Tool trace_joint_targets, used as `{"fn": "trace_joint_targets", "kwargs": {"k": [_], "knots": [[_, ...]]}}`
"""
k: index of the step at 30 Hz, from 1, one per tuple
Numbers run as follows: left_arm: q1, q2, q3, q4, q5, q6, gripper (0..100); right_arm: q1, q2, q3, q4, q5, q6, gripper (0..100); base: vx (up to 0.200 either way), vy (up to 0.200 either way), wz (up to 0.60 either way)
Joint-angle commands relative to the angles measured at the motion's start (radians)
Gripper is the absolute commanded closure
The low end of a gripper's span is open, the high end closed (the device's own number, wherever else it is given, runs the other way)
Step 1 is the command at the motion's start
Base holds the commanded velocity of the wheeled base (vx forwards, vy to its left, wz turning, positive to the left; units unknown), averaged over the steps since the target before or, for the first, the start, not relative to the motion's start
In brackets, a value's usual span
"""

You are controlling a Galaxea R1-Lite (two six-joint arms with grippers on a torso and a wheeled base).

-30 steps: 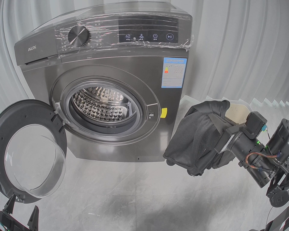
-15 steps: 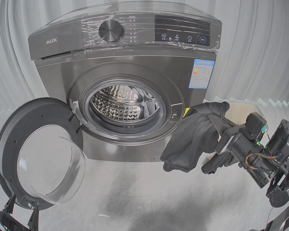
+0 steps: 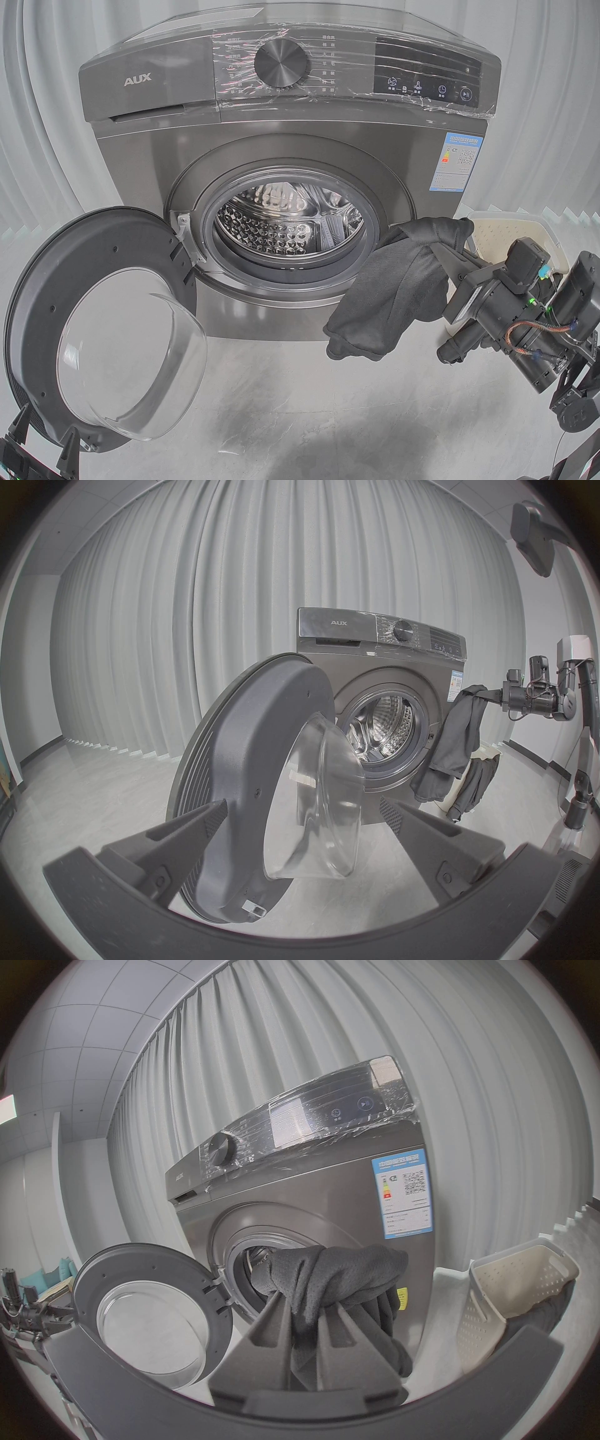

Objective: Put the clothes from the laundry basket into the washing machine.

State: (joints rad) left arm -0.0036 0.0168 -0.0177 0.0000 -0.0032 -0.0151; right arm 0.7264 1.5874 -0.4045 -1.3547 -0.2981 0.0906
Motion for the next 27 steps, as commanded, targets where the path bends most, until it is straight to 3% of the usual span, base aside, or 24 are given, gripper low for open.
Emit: {"fn": "trace_joint_targets", "kwargs": {"k": [1,13,15,20,27], "knots": [[-0.001,-0.015,0.016,0.000,0.000,0.000,0,0.002,0.002,0.003,0.000,0.000,0.000,100,0.000,0.000,0.00],[-0.001,-0.017,0.016,0.002,0.003,0.007,0,0.050,0.000,0.029,0.009,0.005,-0.003,100,0.000,0.000,0.00],[-0.001,-0.015,0.016,0.000,0.002,0.006,0,0.093,0.002,0.019,0.009,0.014,0.000,100,0.000,0.000,0.00],[0.002,-0.017,0.016,0.003,0.005,0.017,0,0.122,0.042,0.016,0.000,0.016,0.008,100,0.000,0.000,0.00],[0.001,-0.017,0.016,0.002,-0.001,0.012,0,0.153,0.075,-0.047,-0.001,0.008,0.009,100,0.000,0.000,0.00]]}}
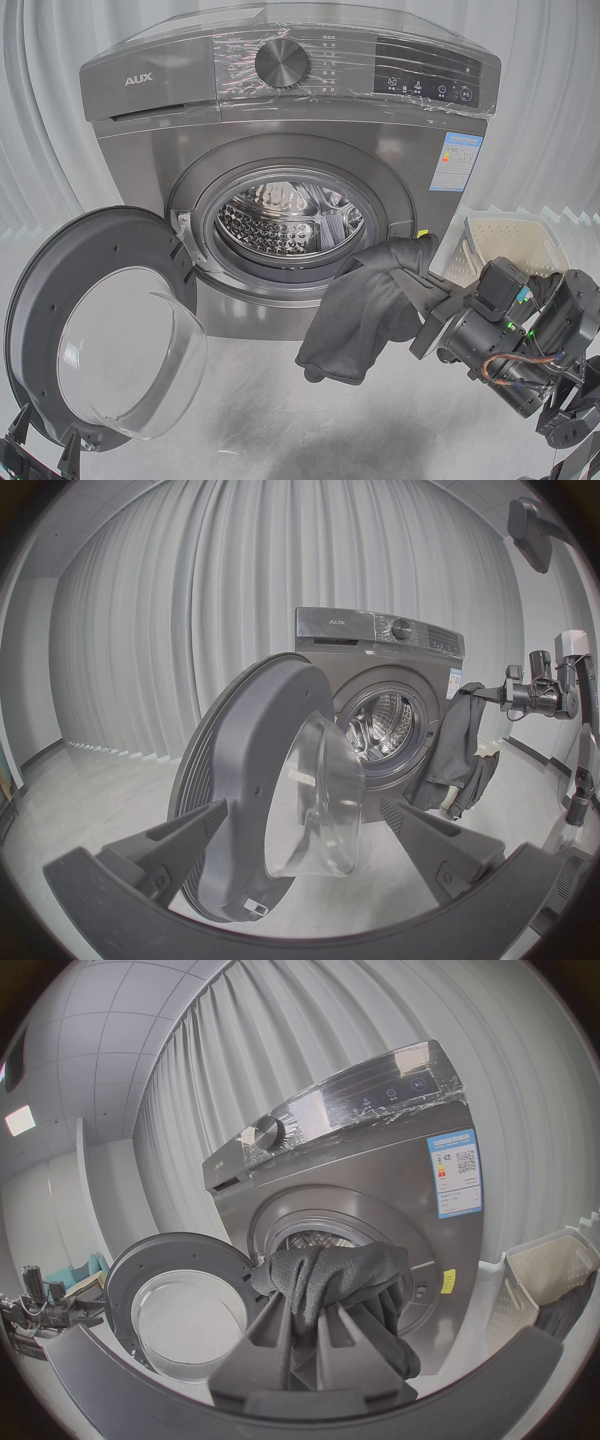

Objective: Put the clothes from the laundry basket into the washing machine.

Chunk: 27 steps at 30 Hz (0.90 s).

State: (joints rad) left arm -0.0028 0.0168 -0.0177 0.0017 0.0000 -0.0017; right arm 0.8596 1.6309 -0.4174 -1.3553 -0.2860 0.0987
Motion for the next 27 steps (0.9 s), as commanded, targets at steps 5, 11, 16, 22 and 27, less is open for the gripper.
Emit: {"fn": "trace_joint_targets", "kwargs": {"k": [5,11,16,22,27], "knots": [[0.000,-0.017,0.016,-0.002,-0.021,0.005,0,0.004,0.095,-0.104,-0.002,-0.019,0.003,100,0.000,0.000,0.00],[-0.008,0.003,-0.127,-0.040,-0.021,-0.006,0,-0.016,0.198,-0.228,-0.010,-0.114,0.038,100,0.000,0.000,0.00],[-0.037,0.111,-0.235,-0.029,-0.137,-0.009,0,-0.030,0.253,-0.300,-0.005,-0.140,0.042,100,0.000,0.000,0.00],[-0.069,0.385,-0.242,-0.104,-0.410,-0.101,0,-0.031,0.290,-0.396,-0.015,-0.140,0.041,100,0.000,0.000,0.00],[-0.105,0.686,-0.242,-0.332,-0.466,-0.058,0,-0.024,0.296,-0.434,-0.015,-0.131,0.038,100,0.000,0.000,0.00]]}}
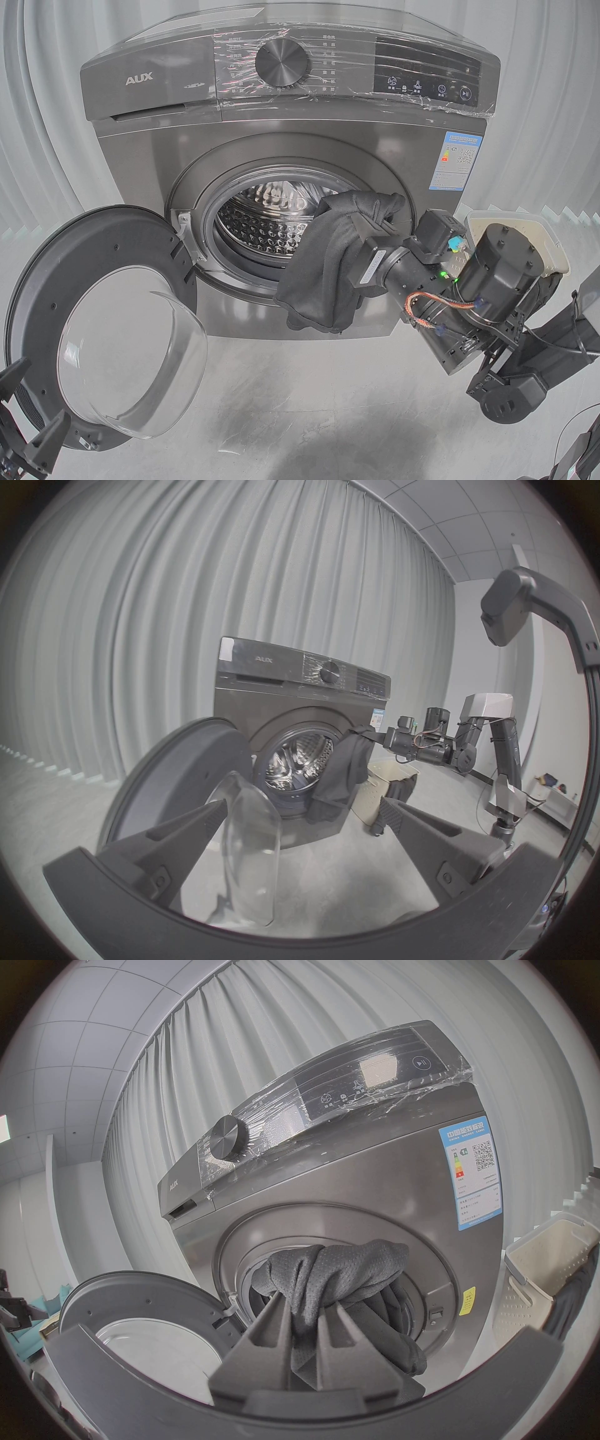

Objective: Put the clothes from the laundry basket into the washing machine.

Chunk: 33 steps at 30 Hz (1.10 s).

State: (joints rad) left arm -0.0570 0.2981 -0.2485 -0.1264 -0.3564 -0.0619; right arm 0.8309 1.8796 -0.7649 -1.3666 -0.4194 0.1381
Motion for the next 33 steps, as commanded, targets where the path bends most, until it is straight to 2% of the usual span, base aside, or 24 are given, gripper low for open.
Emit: {"fn": "trace_joint_targets", "kwargs": {"k": [1,3,4,6,7,15,17,19,27,32,33], "knots": [[-0.072,0.455,-0.011,-0.248,-0.111,0.010,0,0.007,0.049,-0.085,-0.003,0.007,0.000,100,0.000,0.000,0.00],[-0.121,0.529,-0.009,-0.322,-0.111,0.019,0,0.011,0.050,-0.085,-0.006,0.011,0.003,100,0.000,0.000,0.00],[-0.185,0.599,-0.011,-0.384,-0.107,0.016,0,0.016,0.052,-0.082,-0.012,0.013,0.005,100,0.000,0.000,0.00],[-0.256,0.702,-0.015,-0.460,-0.096,0.007,0,0.022,0.056,-0.079,-0.029,0.013,0.005,100,0.000,0.000,0.00],[-0.268,0.748,-0.021,-0.489,-0.090,0.007,0,0.025,0.061,-0.077,-0.035,0.013,0.005,100,0.000,0.000,0.00],[-0.340,1.070,-0.114,-0.682,-0.006,0.002,0,0.031,0.069,-0.062,-0.048,0.034,0.020,100,0.000,0.000,0.00],[-0.342,1.078,-0.117,-0.685,-0.004,0.002,0,0.033,0.069,-0.062,-0.048,0.034,0.021,100,0.000,0.000,0.00],[-0.368,1.171,-0.153,-0.722,0.011,0.002,0,0.031,0.066,-0.057,-0.049,0.036,0.029,100,0.000,0.000,0.00],[-0.434,1.287,-0.179,-0.743,0.011,-0.001,0,0.030,0.062,-0.056,-0.048,0.036,0.035,100,0.000,0.000,0.00],[-0.443,1.345,-0.183,-0.762,0.037,0.001,0,0.031,0.064,-0.056,-0.049,0.036,0.035,100,0.000,0.000,0.00],[-0.451,1.392,-0.179,-0.808,0.039,-0.001,0,0.031,0.064,-0.056,-0.049,0.036,0.035,100,0.000,0.000,0.00]]}}
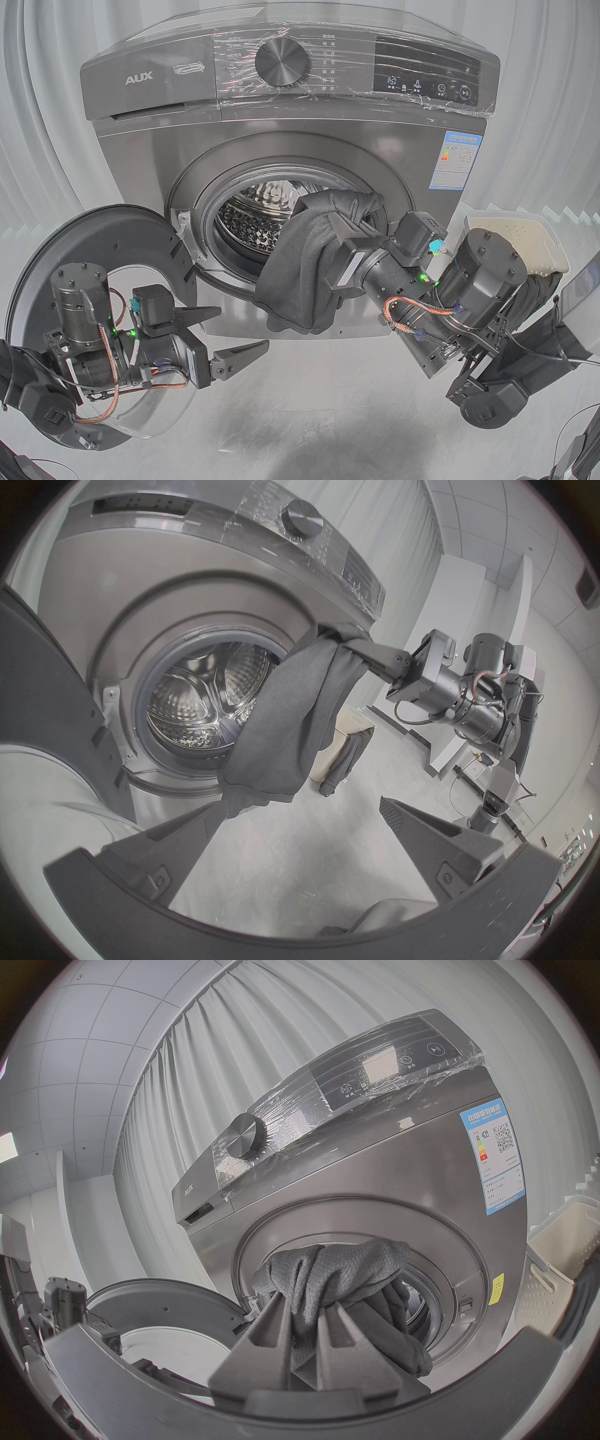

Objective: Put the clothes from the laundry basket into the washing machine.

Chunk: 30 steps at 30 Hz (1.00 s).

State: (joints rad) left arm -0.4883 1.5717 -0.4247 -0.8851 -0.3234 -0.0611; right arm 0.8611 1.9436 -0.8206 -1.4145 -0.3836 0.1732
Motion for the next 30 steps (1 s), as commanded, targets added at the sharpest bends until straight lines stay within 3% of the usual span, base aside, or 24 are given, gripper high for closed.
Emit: {"fn": "trace_joint_targets", "kwargs": {"k": [1,6,12,17,30], "knots": [[-0.023,0.125,-0.003,-0.054,0.006,-0.002,0,-0.001,0.000,0.000,-0.001,0.000,0.000,100,0.000,0.000,0.00],[-0.050,0.226,-0.023,-0.126,0.006,-0.034,0,0.001,0.000,0.000,-0.001,0.003,0.000,100,0.000,0.000,0.00],[-0.059,0.317,-0.069,-0.170,0.006,-0.097,0,0.001,-0.003,0.000,-0.001,0.003,0.000,100,0.000,0.000,0.00],[-0.076,0.369,-0.105,-0.202,0.009,-0.125,0,0.001,-0.002,0.000,-0.003,0.005,0.002,100,0.000,0.000,0.00],[-0.090,0.416,-0.166,-0.417,0.092,-0.132,0,0.003,0.005,0.020,-0.017,0.003,0.005,100,0.000,0.000,0.00]]}}
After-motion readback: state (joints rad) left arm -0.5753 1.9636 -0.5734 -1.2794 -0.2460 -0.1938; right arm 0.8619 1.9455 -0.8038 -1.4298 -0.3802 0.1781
